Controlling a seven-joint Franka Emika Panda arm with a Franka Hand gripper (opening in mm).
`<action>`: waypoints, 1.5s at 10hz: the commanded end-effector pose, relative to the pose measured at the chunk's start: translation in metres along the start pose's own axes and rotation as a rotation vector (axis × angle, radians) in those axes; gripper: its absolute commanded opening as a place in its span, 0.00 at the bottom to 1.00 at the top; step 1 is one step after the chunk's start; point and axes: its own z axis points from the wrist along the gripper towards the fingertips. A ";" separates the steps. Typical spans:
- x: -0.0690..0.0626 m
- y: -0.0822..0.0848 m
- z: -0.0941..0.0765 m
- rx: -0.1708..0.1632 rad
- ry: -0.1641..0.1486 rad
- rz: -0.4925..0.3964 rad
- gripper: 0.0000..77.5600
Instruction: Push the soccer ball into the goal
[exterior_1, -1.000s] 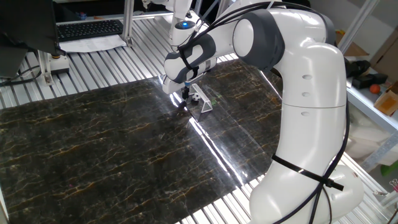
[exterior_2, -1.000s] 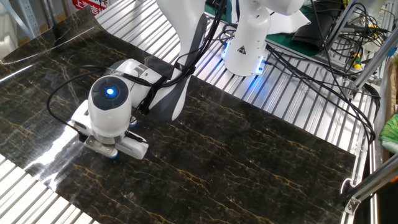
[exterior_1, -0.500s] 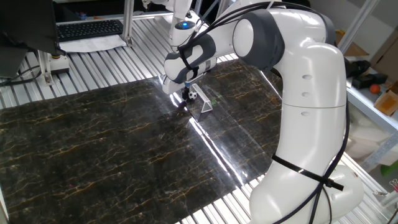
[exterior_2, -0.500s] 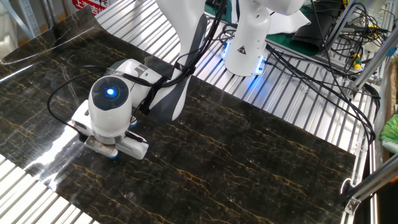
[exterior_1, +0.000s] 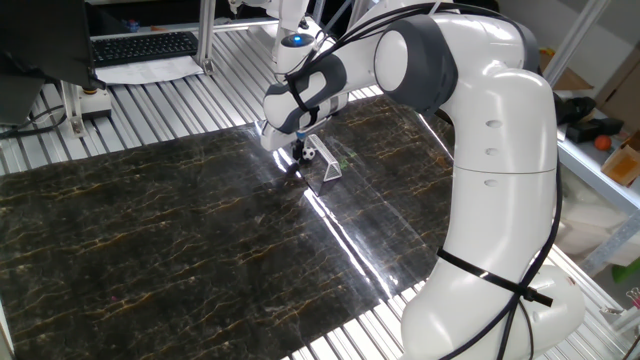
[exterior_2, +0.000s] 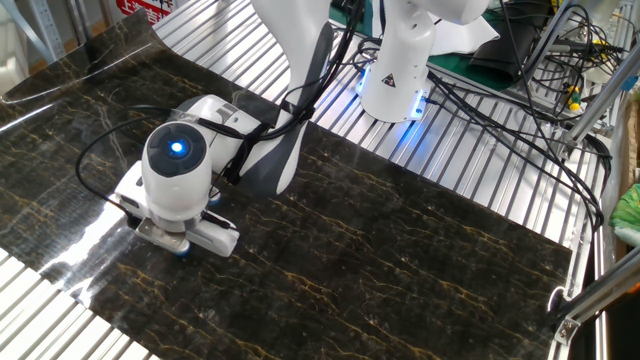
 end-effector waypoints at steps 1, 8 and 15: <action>-0.002 0.002 -0.003 -0.002 -0.003 0.006 0.00; -0.001 0.019 -0.044 -0.051 0.025 0.072 0.00; 0.021 0.049 -0.117 -0.187 0.013 0.185 0.00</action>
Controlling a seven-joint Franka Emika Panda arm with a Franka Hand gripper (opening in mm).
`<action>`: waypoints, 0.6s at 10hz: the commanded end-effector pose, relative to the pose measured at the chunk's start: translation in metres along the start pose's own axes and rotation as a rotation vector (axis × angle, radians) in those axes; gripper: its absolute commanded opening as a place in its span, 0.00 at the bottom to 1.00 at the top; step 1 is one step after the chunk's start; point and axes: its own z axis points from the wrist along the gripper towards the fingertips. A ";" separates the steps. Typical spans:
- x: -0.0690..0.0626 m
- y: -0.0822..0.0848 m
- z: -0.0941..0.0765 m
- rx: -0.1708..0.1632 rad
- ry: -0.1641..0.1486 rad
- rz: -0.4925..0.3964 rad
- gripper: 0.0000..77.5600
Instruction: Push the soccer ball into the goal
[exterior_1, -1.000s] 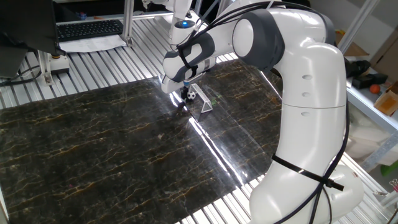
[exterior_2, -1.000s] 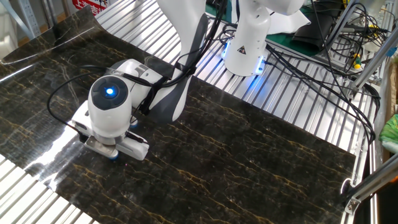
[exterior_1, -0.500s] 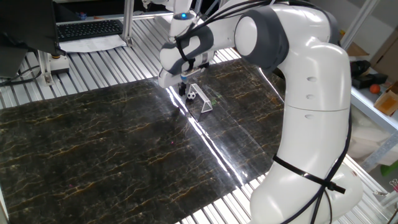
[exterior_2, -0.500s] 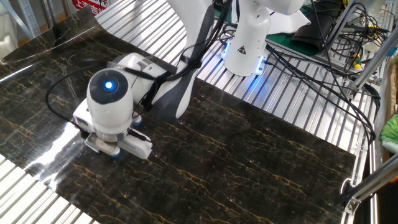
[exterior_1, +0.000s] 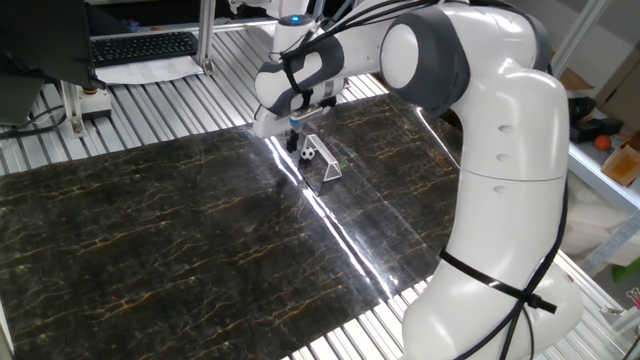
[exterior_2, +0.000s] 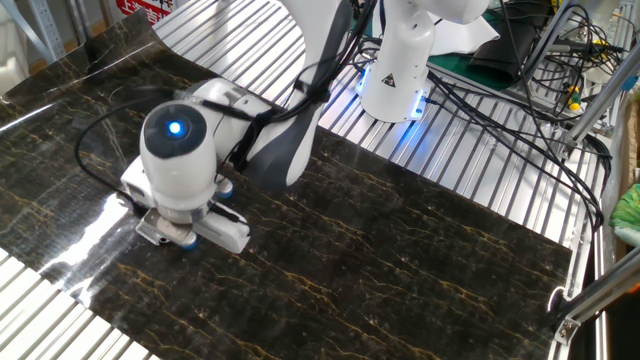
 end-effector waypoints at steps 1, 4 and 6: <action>0.026 0.033 -0.073 -0.115 -0.005 0.113 0.00; 0.047 0.027 -0.099 -0.164 -0.027 0.135 0.00; 0.055 0.020 -0.106 -0.165 -0.040 0.132 0.00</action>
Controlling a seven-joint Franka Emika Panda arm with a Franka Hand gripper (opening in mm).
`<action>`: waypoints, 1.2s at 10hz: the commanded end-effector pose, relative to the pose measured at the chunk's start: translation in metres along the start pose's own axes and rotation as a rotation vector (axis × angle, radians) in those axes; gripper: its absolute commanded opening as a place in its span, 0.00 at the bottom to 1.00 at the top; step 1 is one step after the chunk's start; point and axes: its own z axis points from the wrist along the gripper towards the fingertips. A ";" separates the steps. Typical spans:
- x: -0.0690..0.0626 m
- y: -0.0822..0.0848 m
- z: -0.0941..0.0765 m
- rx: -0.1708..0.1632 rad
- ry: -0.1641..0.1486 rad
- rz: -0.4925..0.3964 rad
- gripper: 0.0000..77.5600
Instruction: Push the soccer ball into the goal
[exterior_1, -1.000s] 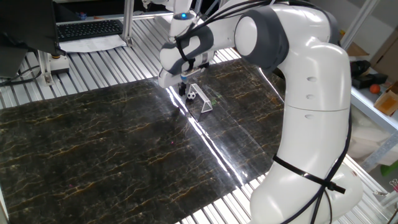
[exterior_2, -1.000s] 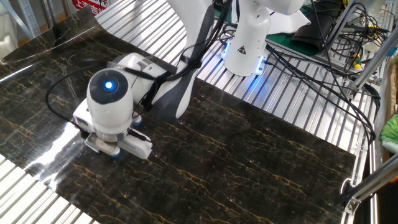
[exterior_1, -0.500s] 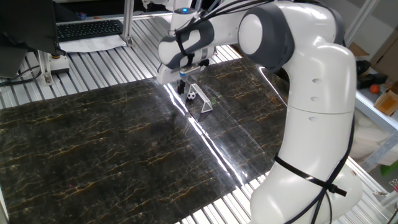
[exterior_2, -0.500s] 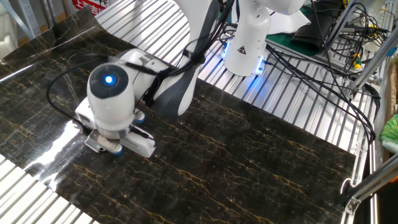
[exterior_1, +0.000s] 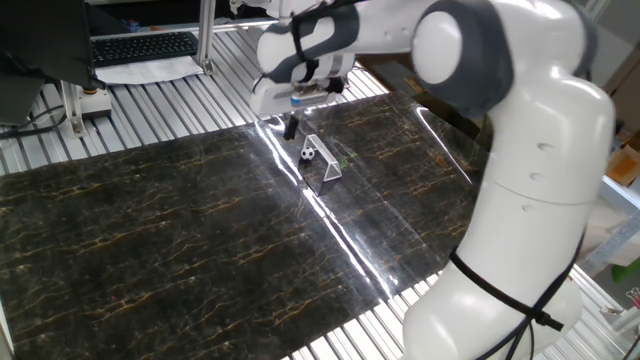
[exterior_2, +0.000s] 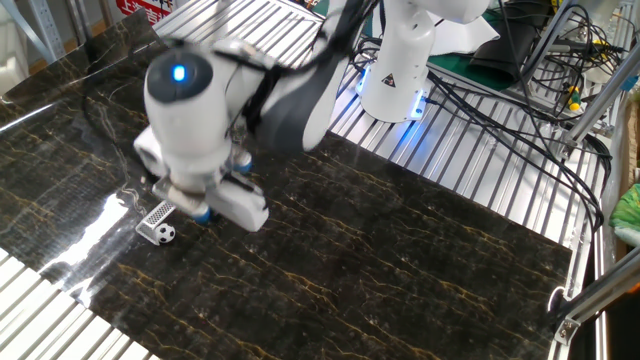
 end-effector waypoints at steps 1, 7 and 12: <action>0.029 0.000 -0.038 -0.059 -0.052 0.034 0.00; 0.041 0.004 -0.034 -0.026 -0.076 0.035 0.00; 0.041 0.004 -0.034 0.007 -0.074 0.049 0.00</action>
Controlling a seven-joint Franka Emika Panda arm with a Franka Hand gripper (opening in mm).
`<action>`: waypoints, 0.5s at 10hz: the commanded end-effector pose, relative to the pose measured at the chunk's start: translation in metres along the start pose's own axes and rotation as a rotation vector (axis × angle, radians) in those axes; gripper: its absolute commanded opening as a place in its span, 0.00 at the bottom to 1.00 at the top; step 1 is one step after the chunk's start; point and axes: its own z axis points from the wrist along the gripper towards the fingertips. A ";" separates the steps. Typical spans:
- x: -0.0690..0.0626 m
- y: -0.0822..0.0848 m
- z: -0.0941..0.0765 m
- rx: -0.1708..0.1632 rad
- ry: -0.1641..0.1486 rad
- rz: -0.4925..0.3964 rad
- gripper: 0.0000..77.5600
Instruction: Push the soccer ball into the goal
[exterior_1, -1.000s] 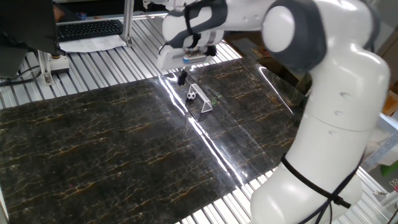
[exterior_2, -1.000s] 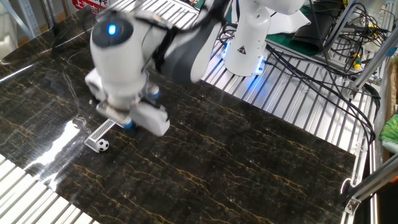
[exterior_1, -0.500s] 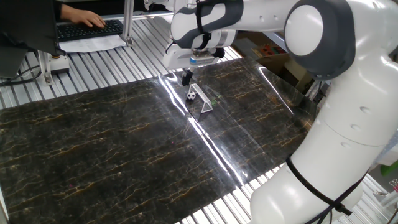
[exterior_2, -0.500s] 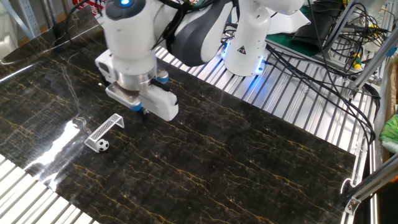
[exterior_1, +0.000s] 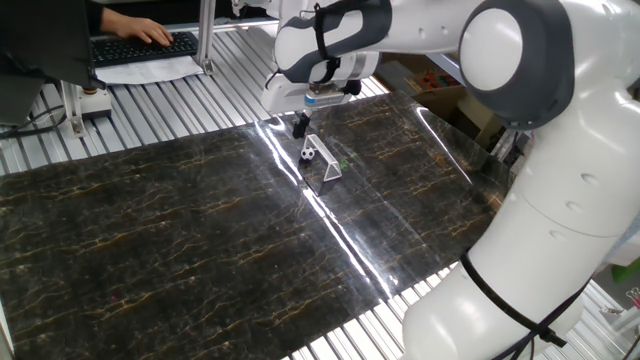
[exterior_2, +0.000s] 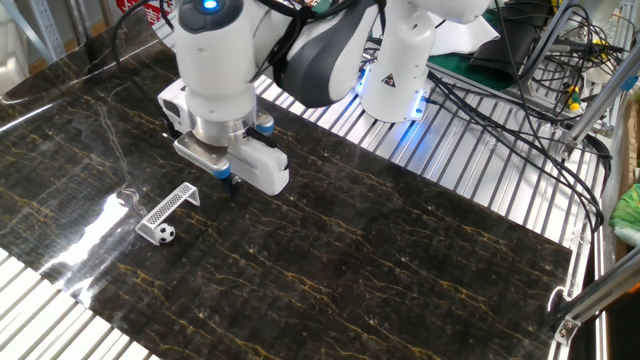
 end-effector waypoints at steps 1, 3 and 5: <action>0.000 -0.001 -0.002 0.034 0.015 0.017 0.00; 0.004 -0.006 -0.008 0.039 0.041 0.018 0.00; 0.007 -0.011 -0.013 0.036 0.038 0.016 0.00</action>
